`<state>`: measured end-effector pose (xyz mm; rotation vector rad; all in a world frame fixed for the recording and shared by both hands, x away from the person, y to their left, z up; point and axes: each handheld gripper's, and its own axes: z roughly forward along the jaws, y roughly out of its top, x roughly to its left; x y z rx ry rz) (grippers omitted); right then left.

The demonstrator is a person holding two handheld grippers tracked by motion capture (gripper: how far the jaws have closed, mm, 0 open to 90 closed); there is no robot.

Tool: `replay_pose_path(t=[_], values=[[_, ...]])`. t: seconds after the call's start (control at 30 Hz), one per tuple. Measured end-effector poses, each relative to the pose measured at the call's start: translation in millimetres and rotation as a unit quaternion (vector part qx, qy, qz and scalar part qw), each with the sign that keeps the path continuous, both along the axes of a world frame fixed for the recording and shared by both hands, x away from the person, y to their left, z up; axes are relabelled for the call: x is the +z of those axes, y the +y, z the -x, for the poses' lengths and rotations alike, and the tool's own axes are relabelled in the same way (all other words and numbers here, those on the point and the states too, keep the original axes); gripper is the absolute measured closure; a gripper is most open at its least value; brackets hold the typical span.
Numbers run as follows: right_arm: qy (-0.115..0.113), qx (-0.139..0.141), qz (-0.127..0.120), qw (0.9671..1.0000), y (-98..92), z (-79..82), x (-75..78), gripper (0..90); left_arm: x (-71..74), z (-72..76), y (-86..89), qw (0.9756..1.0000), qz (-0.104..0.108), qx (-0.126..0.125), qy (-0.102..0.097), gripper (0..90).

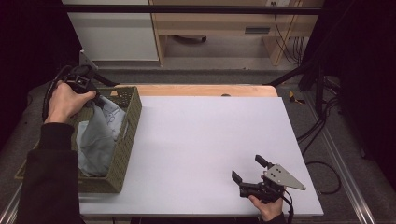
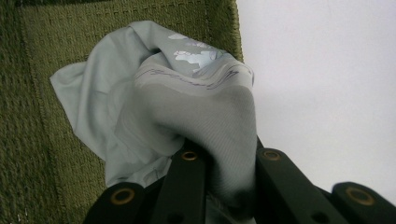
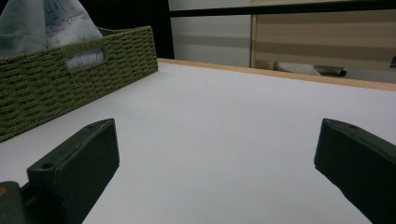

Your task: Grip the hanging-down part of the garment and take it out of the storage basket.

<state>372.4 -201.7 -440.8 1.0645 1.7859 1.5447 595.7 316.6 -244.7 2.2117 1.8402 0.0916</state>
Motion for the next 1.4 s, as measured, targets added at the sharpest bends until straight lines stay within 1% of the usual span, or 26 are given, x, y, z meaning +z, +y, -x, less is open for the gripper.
replay_pose_path(t=[0.17, 0.33, 0.53, 0.57, 0.6, 0.63, 0.7, 0.73, 0.77, 0.8, 0.87, 0.93, 0.97, 1.0, 1.03, 1.07, 1.13, 1.2, 1.23, 1.27, 1.4], values=[[0.002, 0.002, 0.000, 1.0000, -0.3, -0.2, 0.1, 0.4, 1.1, -0.2, 0.6, 1.0000, -0.001, 0.001, 0.001, 84.9], [0.003, -0.003, -0.002, 1.0000, -0.5, -0.3, -0.1, 0.4, 2.8, 1.4, 0.5, 1.0000, -0.001, -0.002, -0.002, 84.9], [0.002, 0.000, -0.001, 1.0000, -0.7, -0.6, -0.2, 0.3, 11.0, 5.2, 2.6, 1.0000, -0.002, -0.002, -0.009, 84.9], [0.003, 0.000, 0.001, 1.0000, -0.9, -0.8, -0.3, 0.4, 13.0, 6.2, 3.2, 0.9999, 0.000, -0.002, -0.013, 84.9], [0.005, 0.001, -0.003, 1.0000, -0.4, -0.8, -0.4, 0.4, 15.4, 7.2, 3.5, 0.9999, 0.001, -0.001, -0.016, 84.9], [0.003, 0.002, 0.001, 1.0000, -1.2, -1.3, -1.0, 0.4, 18.4, 8.5, 3.3, 0.9998, 0.000, -0.002, -0.019, 84.9], [0.005, 0.001, 0.001, 1.0000, -0.6, -1.7, -1.2, 0.4, 23.2, 10.5, 3.0, 0.9998, -0.002, -0.003, -0.022, 84.9], [0.004, 0.001, 0.001, 1.0000, -0.5, -1.8, -1.2, 0.4, 26.8, 12.0, 2.5, 0.9997, -0.001, 0.001, -0.026, 84.9], [0.003, 0.003, 0.002, 1.0000, -0.4, -2.0, -1.3, 0.4, 31.6, 13.4, 4.0, 0.9996, -0.002, -0.003, -0.030, 84.9], [0.006, 0.003, 0.001, 1.0000, -0.2, -2.0, -1.3, 0.4, 35.4, 15.0, 3.9, 0.9994, 0.001, 0.003, -0.034, 84.9], [0.007, 0.002, 0.001, 1.0000, 0.1, -2.8, -1.7, 0.4, 43.0, 17.8, 4.9, 0.9992, 0.001, 0.004, -0.039, 84.9], [0.009, 0.000, 0.000, 1.0000, 0.1, -2.6, -1.9, 0.4, 48.5, 20.4, 5.2, 0.9991, 0.000, 0.005, -0.043, 84.9], [0.009, 0.000, 0.000, 1.0000, 0.1, -2.6, -1.9, 0.4, 48.5, 20.4, 5.2, 0.9991, 0.000, 0.005, -0.043, 84.9], [0.005, 0.006, 0.004, 1.0000, -1.1, -2.7, -1.8, 0.4, 54.3, 23.0, 5.0, 0.9989, -0.002, 0.006, -0.047, 84.9], [0.005, 0.005, 0.002, 1.0000, -0.6, -2.6, -1.5, 0.4, 57.2, 24.1, 5.3, 0.9988, -0.003, 0.005, -0.048, 84.9], [0.007, 0.004, 0.002, 1.0000, -0.1, -2.3, -1.0, 0.4, 57.2, 24.1, 5.3, 0.9988, -0.003, 0.005, -0.048, 85.0], [0.007, 0.005, 0.003, 1.0000, -0.4, -2.1, -0.7, 0.3, 66.7, 27.6, 5.3, 0.9983, -0.004, 0.007, -0.058, 84.9], [0.008, 0.004, 0.002, 1.0000, -0.2, -2.8, -1.1, 0.4, 71.8, 29.7, 4.9, 0.9980, -0.005, 0.005, -0.063, 84.9], [0.007, 0.005, 0.002, 1.0000, -0.4, -3.1, -1.3, 0.4, 71.8, 29.7, 4.9, 0.9980, -0.005, 0.005, -0.063, 85.0], [0.009, 0.004, 0.002, 0.9999, -0.2, -3.1, -1.1, 0.4, 77.4, 32.2, 4.2, 0.9975, -0.005, 0.003, -0.070, 85.0], [0.008, 0.006, 0.002, 0.9999, 0.8, -3.6, -0.8, 0.4, 90.2, 38.2, 2.5, 0.9966, -0.007, 0.000, -0.082, 85.0]])
